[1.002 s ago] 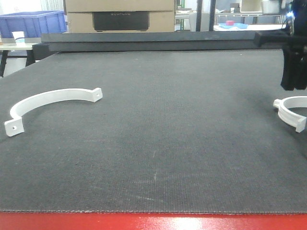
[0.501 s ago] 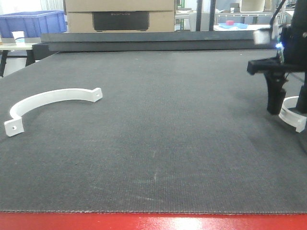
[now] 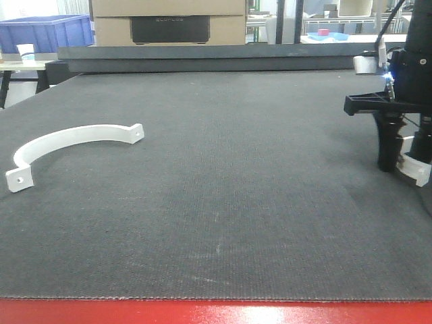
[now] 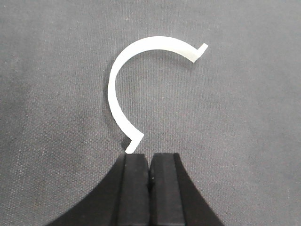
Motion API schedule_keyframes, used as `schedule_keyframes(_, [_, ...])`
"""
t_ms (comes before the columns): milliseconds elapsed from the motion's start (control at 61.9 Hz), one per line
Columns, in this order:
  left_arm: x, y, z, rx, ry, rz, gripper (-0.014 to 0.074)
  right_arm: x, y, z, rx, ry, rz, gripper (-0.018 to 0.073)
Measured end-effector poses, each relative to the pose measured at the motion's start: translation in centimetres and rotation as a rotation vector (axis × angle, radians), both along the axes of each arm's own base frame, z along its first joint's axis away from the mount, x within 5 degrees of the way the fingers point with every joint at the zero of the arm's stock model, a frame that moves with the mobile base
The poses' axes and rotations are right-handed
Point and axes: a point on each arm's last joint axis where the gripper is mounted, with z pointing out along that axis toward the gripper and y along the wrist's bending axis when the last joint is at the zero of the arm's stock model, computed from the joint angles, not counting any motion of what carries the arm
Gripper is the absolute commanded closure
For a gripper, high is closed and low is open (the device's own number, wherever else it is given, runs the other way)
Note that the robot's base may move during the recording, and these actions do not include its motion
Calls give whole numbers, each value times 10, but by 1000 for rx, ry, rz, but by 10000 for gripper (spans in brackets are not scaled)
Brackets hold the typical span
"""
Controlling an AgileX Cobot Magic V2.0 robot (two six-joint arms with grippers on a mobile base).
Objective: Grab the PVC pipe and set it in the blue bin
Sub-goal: 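Lower the right gripper onto the nearer white pipe clamp, grasp and lift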
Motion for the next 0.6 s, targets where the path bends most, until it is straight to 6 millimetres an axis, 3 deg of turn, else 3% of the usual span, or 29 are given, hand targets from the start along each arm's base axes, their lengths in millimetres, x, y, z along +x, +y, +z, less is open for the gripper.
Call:
schedule_keyframes(48, [0,0,0,0,2,0,707,0,0,0,2,0,-1,729])
schedule_keyframes(356, [-2,0,-1,-5,93,3,707,0,0,8,-10,39,10,713])
schedule_keyframes(598, [34,6,5,98,243,-1,707,-8,-1,40,0,-22,13,713])
